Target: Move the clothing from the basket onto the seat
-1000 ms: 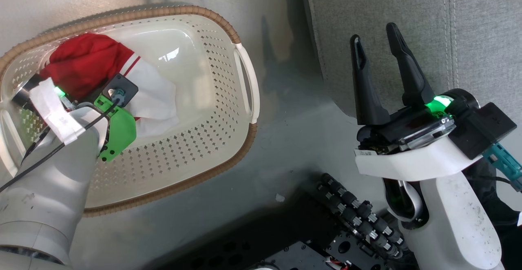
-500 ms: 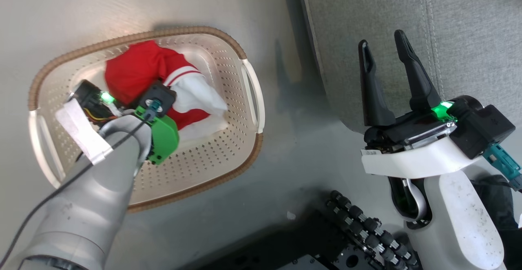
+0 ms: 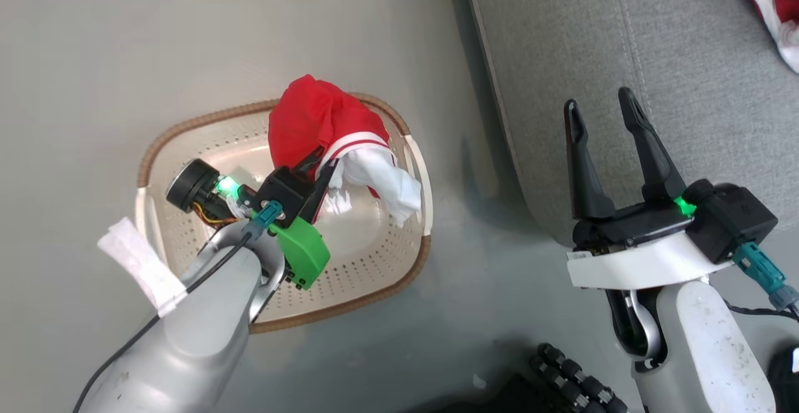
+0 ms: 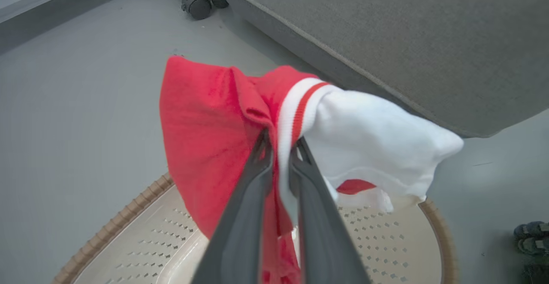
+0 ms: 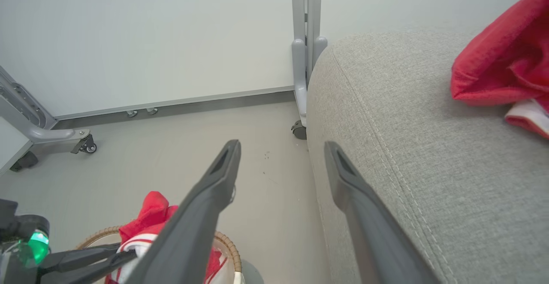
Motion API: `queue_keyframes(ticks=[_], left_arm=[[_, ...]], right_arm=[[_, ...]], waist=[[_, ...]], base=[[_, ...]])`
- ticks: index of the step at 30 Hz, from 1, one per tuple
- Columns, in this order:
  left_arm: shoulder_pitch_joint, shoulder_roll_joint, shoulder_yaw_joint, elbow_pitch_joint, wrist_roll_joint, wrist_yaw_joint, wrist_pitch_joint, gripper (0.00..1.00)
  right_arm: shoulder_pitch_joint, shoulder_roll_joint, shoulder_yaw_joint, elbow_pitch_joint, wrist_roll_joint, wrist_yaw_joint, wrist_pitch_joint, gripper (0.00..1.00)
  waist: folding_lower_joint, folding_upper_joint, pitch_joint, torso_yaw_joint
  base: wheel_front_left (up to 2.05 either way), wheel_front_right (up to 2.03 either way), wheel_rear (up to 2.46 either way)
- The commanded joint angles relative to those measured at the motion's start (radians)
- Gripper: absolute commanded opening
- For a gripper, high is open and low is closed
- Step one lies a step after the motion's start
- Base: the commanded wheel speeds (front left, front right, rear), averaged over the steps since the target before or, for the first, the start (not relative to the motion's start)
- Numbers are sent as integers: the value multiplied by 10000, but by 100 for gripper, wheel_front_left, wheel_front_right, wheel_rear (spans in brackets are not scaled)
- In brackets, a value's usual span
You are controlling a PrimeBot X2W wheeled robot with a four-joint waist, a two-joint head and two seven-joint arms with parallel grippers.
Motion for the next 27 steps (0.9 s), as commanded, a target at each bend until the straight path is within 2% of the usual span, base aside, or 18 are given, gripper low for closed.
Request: queue_keyframes(ticks=[1, 7, 18, 27], left_arm=[[293, 129, 54, -410, -208, -29, -40, 0], [1076, 444, 372, -2432, -752, 166, -28, 0], [2401, 969, 1570, -6167, -1796, 1097, 0, 0], [3230, 1253, 2437, -8146, -2192, 1775, -21, 0]], right_arm=[[187, -30, -67, 44, -86, 1, -13, 100], [490, -31, -198, 21, -216, 1, 297, 100], [909, -30, -229, -193, -360, 1, 935, 100], [1313, -30, -230, -334, -456, 1, 1353, 100]], waist=[[0, 0, -935, 563], [0, 0, -1761, 909], [0, 0, -3151, 1418], [0, 0, -4054, 1750]], base=[[0, 0, 0], [0, 0, 0], [0, 0, 0], [0, 0, 0]])
